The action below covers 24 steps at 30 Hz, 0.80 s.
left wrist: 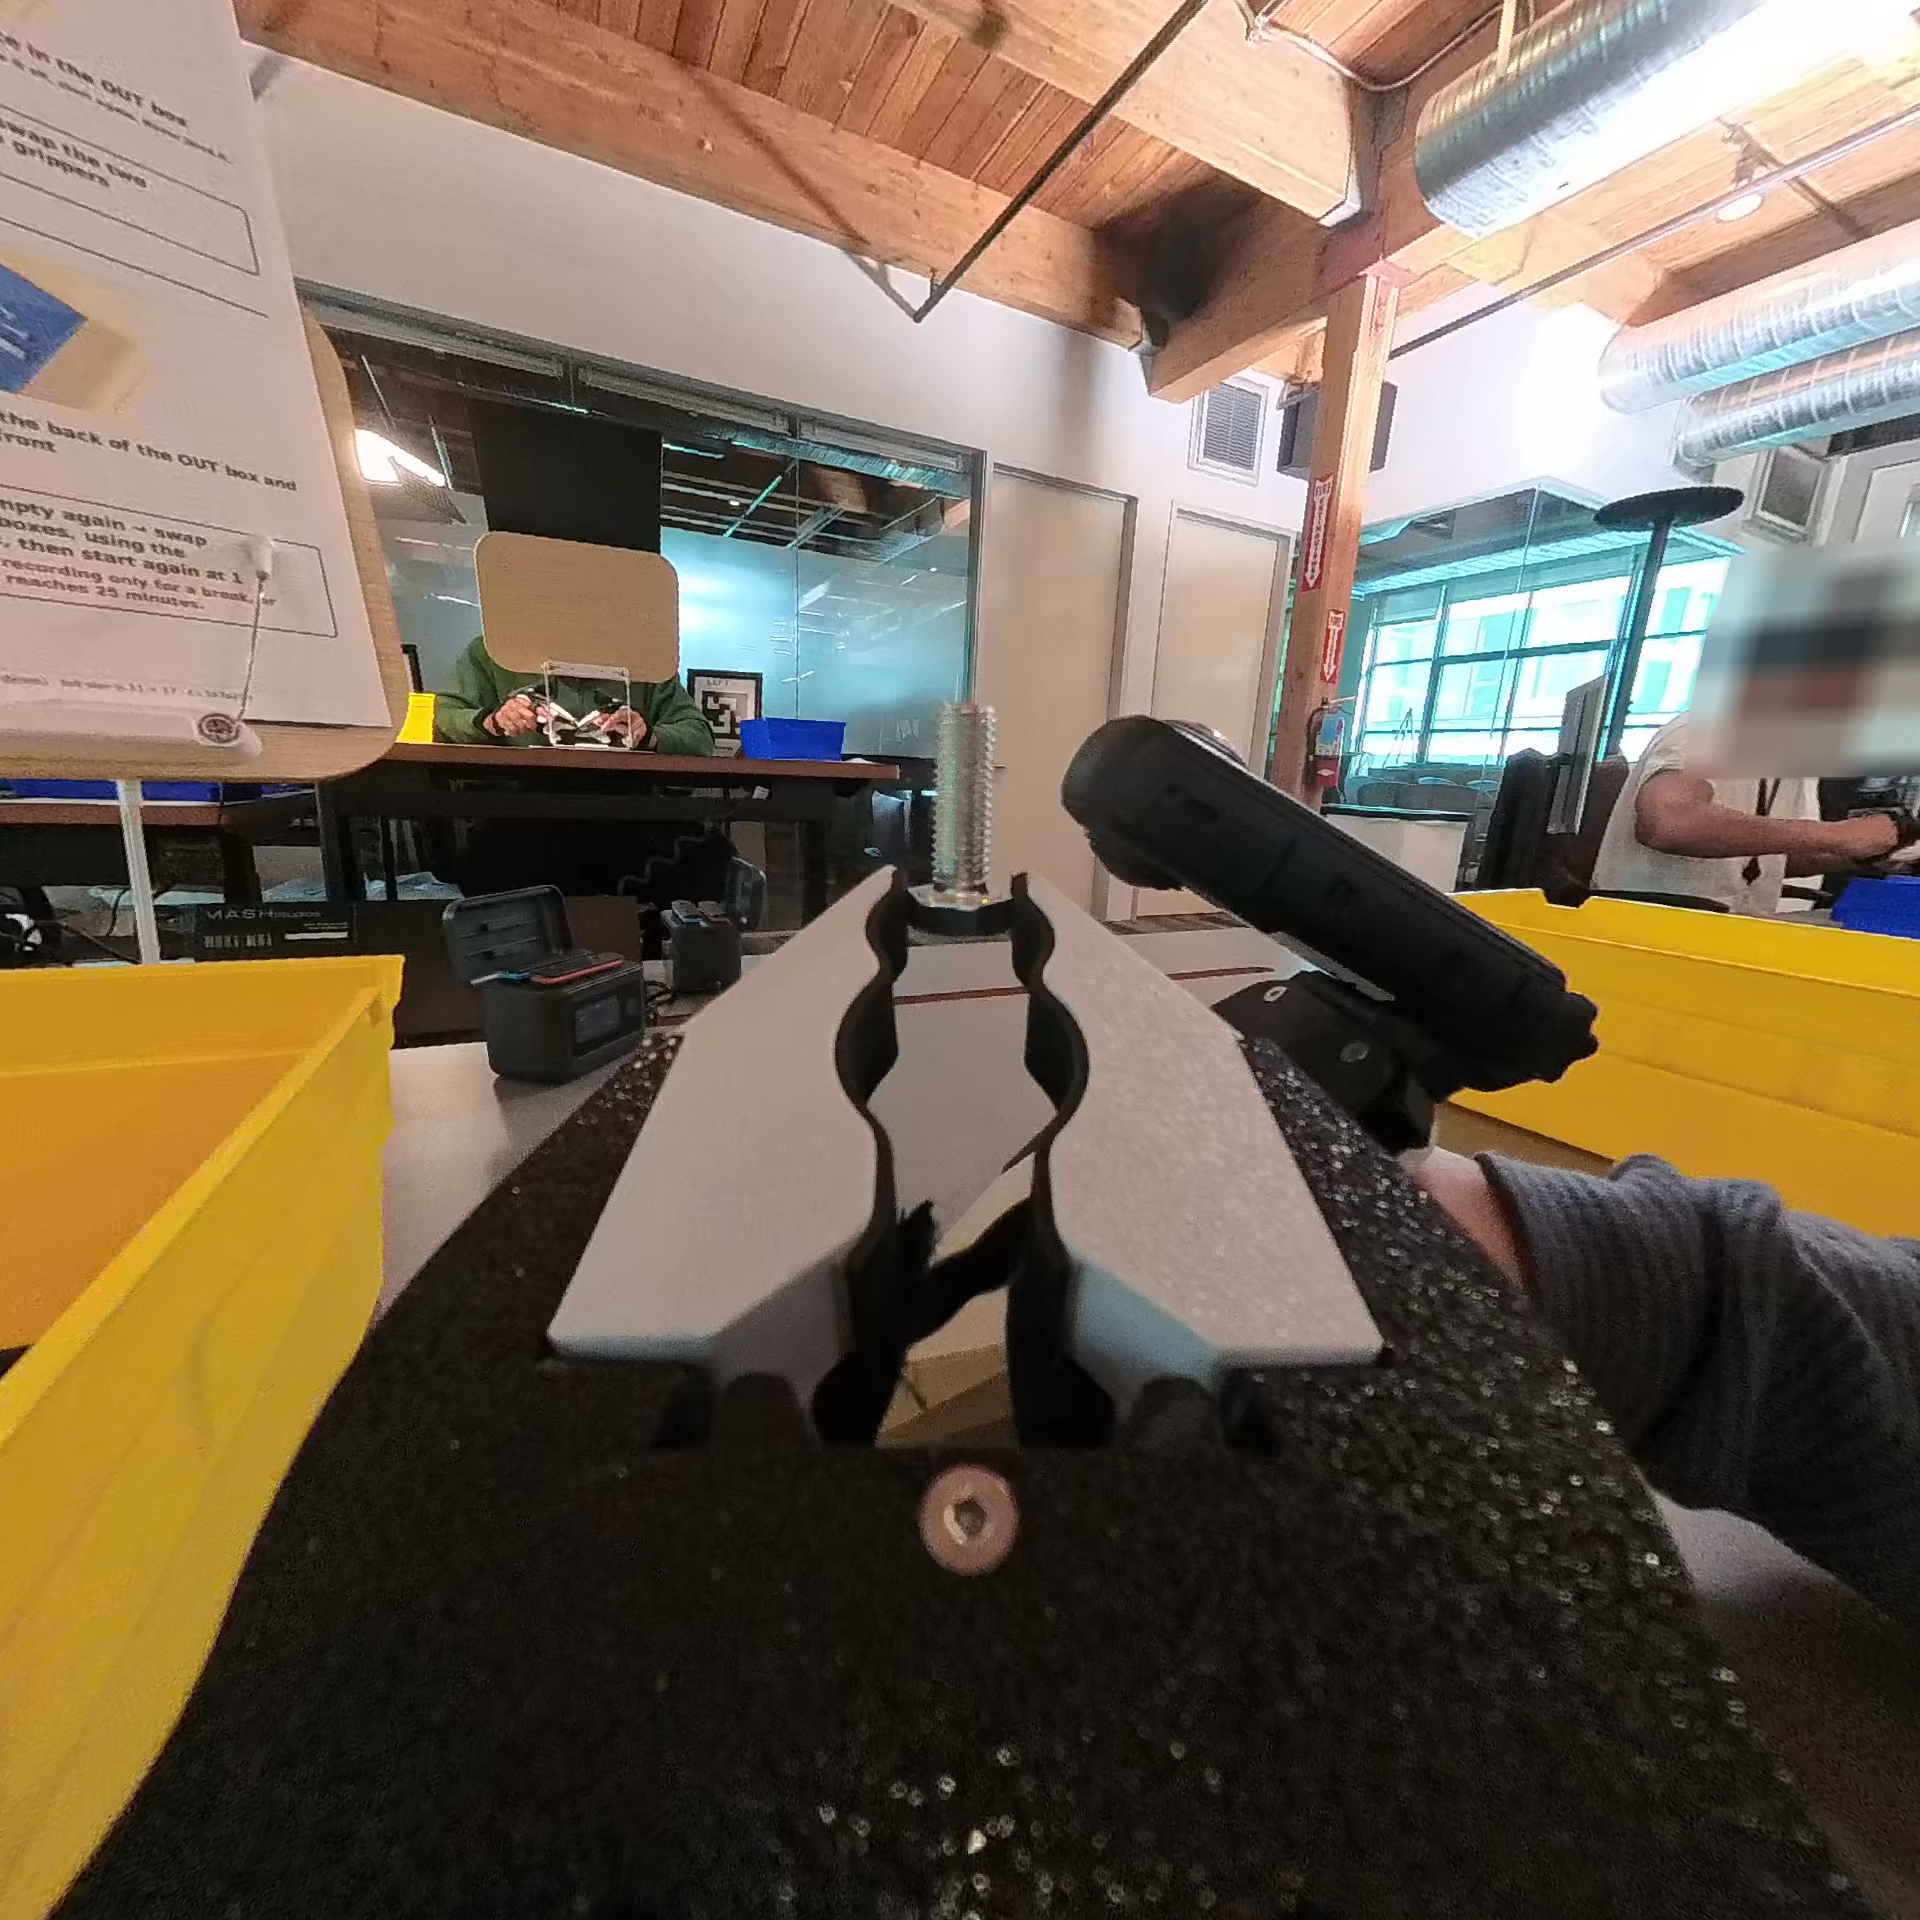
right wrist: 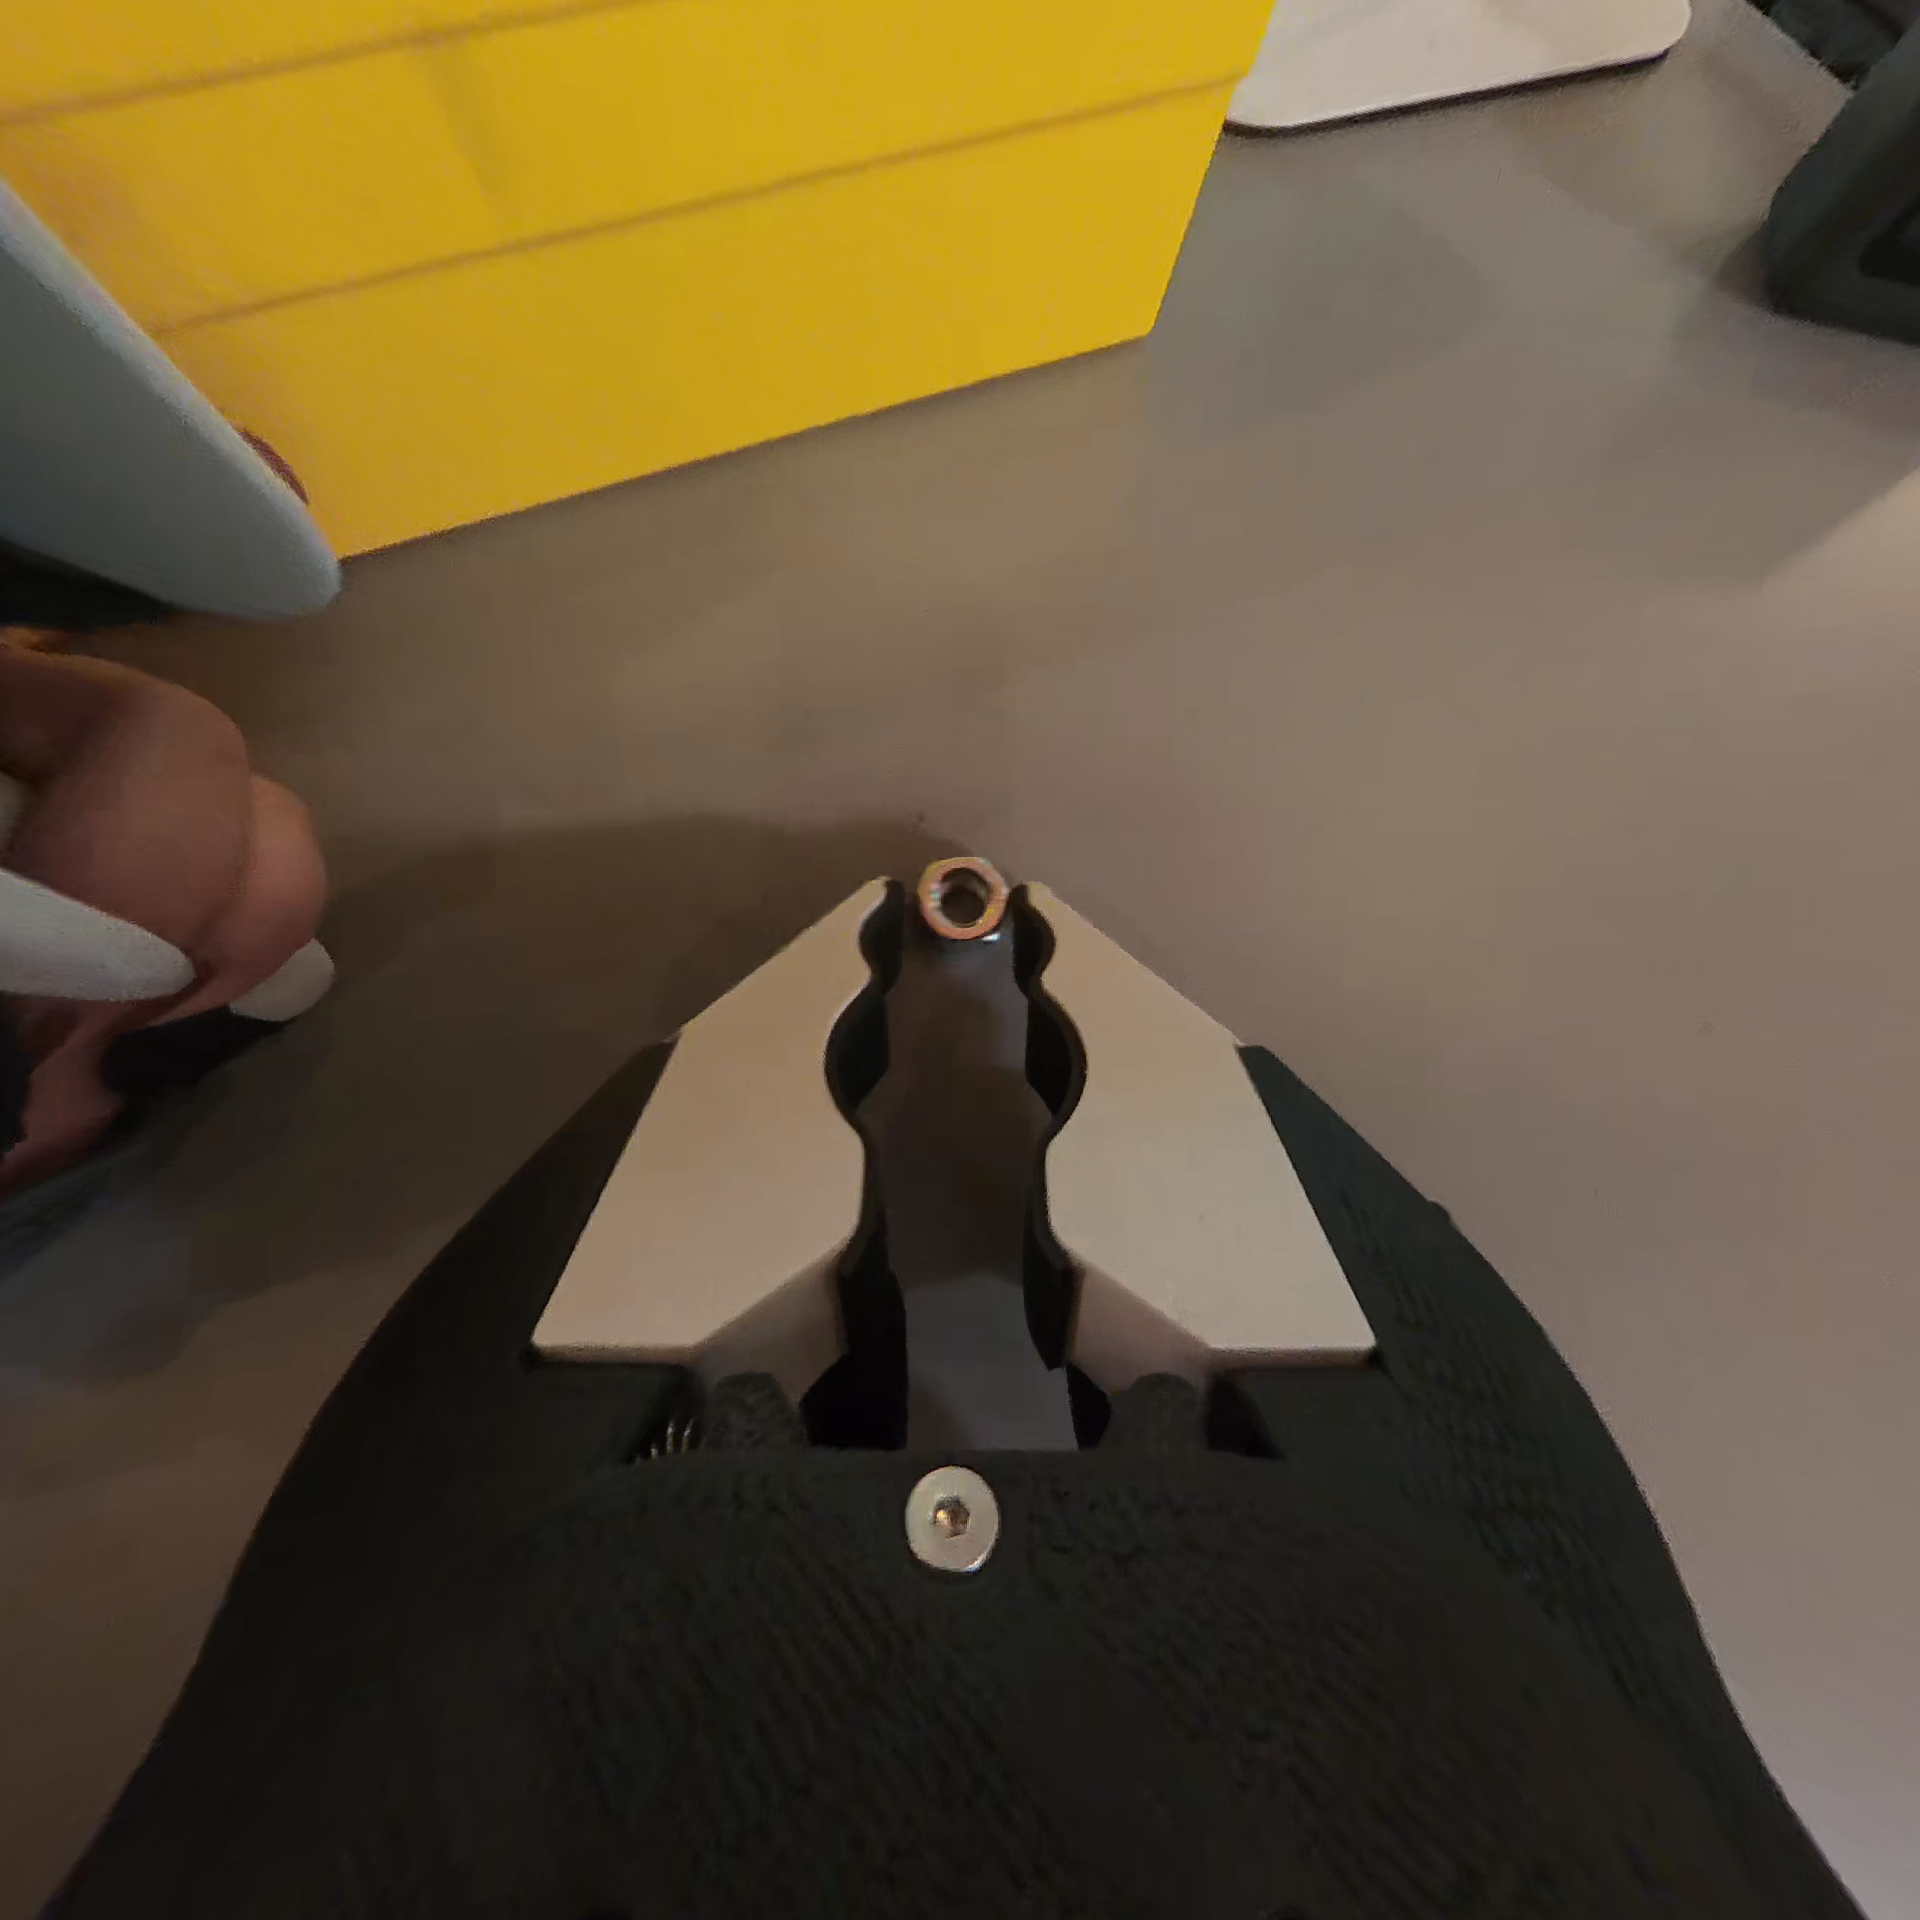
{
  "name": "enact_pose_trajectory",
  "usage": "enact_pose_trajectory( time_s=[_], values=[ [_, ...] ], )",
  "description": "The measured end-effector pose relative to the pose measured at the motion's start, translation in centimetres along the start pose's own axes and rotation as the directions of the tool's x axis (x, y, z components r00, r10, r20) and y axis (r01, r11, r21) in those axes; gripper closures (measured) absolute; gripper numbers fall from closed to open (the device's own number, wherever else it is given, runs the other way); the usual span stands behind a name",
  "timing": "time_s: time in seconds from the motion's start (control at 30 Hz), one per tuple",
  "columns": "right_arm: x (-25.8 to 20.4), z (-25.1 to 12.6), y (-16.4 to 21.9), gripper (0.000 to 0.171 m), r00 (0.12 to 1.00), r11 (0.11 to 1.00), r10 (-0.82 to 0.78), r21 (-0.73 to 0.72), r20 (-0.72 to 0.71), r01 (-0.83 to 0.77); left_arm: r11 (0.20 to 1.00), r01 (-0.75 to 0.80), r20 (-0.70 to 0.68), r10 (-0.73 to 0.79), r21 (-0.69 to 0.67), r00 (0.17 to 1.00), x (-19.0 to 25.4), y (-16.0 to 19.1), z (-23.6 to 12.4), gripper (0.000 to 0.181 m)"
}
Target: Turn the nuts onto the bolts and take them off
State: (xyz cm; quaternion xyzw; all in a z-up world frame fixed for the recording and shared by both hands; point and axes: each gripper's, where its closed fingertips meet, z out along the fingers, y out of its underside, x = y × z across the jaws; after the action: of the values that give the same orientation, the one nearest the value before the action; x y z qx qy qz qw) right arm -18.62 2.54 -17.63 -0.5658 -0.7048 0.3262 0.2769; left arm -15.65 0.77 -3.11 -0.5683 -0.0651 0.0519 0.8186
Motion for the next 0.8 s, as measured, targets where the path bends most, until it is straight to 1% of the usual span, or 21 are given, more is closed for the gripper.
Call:
enact_pose_trajectory(
  time_s=[0.17, 0.23, 0.27, 0.33, 0.37, 0.43, 0.47, 0.5, 0.6, 0.7, 0.8],
  values=[
    [0.6, -0.5, 0.0, 0.153, 0.999, 1.000, -0.030, -0.001, -0.022, 0.030, 1.000, 0.014, -0.021, -0.014, -0.014, 1.000, 0.3, 0.3, 0.1, 0.164],
    [1.7, -2.4, -0.9, 0.154, 0.998, 0.998, -0.045, 0.050, -0.046, 0.048, 0.999, 0.034, -0.075, -0.036, -0.032, 0.997, 1.1, 0.6, 0.2, 0.164],
    [2.1, -4.1, -1.9, 0.154, 0.999, 0.993, -0.042, 0.110, -0.035, 0.046, 0.998, 0.047, -0.113, -0.053, -0.052, 0.992, 1.7, 0.9, 0.3, 0.164],
    [2.0, -8.2, -4.3, 0.154, 0.998, 0.964, -0.037, 0.264, 0.042, 0.025, 0.993, 0.063, -0.185, -0.081, -0.100, 0.980, 3.0, 1.6, 0.6, 0.164],
    [1.3, -10.3, -5.2, 0.154, 0.991, 0.942, -0.067, 0.336, 0.115, 0.024, 0.990, 0.071, -0.231, -0.097, -0.121, 0.968, 3.8, 1.9, 0.6, 0.164],
    [-0.6, -14.3, -6.2, 0.154, 0.951, 0.904, -0.134, 0.428, 0.279, 0.002, 0.984, 0.093, -0.339, -0.141, -0.152, 0.930, 5.9, 2.2, 0.6, 0.164],
    [-1.5, -15.9, -6.4, 0.154, 0.921, 0.893, -0.168, 0.450, 0.351, -0.009, 0.981, 0.104, -0.396, -0.163, -0.167, 0.904, 6.9, 2.3, 0.4, 0.164],
    [-2.0, -17.1, -6.3, 0.154, 0.901, 0.894, -0.190, 0.448, 0.389, -0.005, 0.978, 0.109, -0.449, -0.180, -0.180, 0.875, 7.9, 2.3, 0.2, 0.164],
    [-2.5, -18.6, -5.2, 0.154, 0.869, 0.918, -0.260, 0.387, 0.422, 0.087, 0.967, 0.094, -0.557, -0.215, -0.238, 0.802, 10.4, 3.0, -0.5, 0.164],
    [-3.4, -19.2, -4.1, 0.154, 0.829, 0.941, -0.294, 0.295, 0.475, 0.164, 0.963, 0.071, -0.601, -0.220, -0.261, 0.768, 11.5, 3.3, -0.8, 0.164],
    [-3.8, -19.4, -3.4, 0.154, 0.812, 0.946, -0.320, 0.214, 0.489, 0.244, 0.960, 0.060, -0.627, -0.225, -0.273, 0.746, 12.1, 3.5, -1.1, 0.164]
  ],
)
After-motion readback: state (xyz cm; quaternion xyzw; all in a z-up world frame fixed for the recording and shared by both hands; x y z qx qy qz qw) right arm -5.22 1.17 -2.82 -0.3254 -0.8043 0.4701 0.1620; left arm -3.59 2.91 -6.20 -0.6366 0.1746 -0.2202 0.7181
